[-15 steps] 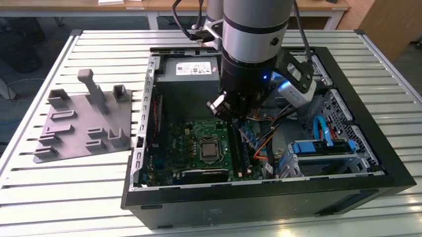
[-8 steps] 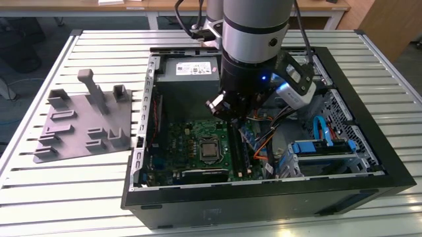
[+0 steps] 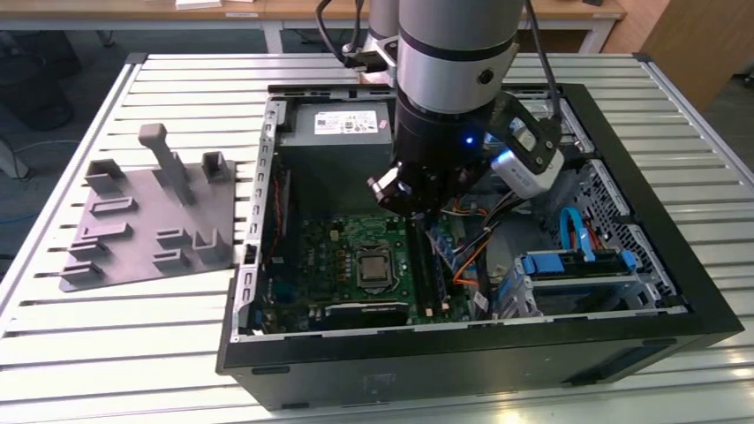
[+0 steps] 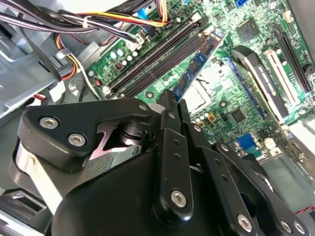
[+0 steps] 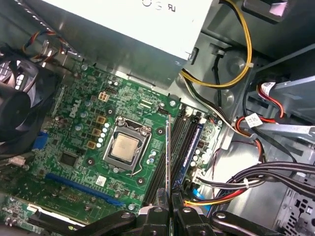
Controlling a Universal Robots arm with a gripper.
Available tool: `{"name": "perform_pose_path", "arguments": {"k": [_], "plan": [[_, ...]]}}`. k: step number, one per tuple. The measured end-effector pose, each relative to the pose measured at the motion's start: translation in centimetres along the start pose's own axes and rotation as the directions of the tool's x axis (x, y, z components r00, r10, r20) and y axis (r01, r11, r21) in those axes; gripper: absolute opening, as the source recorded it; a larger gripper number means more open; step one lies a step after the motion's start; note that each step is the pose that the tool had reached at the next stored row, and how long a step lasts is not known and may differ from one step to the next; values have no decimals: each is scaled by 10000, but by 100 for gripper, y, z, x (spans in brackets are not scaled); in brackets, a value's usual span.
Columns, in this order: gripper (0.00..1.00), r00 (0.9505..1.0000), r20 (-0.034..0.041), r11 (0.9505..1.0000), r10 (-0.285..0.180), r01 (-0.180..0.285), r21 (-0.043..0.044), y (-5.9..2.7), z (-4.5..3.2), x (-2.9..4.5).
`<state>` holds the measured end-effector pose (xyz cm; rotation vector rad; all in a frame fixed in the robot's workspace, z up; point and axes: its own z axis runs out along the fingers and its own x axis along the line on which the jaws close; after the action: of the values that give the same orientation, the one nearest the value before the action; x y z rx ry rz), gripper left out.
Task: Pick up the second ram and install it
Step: 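Insert the second ram into the second slot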
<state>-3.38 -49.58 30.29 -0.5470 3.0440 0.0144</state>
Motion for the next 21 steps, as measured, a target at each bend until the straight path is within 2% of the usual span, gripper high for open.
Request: {"name": "perform_pose_path", "arguments": {"k": [10, 21], "plan": [[14, 9979, 1, 9979, 651, -651, 32, 0, 6, 0], [14, 9905, 6, 9905, 1375, -1375, 68, 0, 12, 0]]}}
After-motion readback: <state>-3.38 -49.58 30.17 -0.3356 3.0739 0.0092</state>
